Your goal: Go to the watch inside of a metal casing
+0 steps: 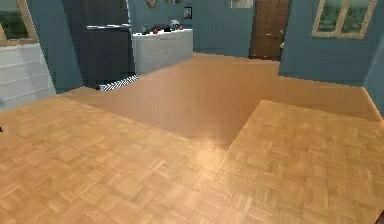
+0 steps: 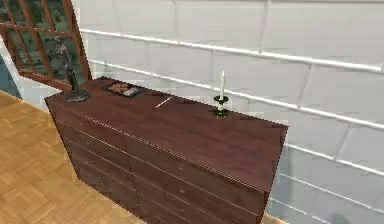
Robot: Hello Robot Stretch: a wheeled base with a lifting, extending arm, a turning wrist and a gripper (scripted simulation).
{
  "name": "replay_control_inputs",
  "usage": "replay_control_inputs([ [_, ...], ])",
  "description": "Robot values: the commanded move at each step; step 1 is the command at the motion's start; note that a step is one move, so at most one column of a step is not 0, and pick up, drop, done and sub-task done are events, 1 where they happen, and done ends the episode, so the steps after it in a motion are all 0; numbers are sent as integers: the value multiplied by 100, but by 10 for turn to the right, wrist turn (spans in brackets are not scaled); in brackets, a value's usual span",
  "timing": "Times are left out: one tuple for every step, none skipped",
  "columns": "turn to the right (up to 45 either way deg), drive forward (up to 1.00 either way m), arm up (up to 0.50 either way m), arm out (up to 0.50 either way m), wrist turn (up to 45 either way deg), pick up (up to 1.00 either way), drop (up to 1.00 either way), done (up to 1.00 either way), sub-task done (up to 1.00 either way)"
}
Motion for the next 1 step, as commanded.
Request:
replay_control_inputs([
  [-450,0,0,0,0,0,0,0,0],
])
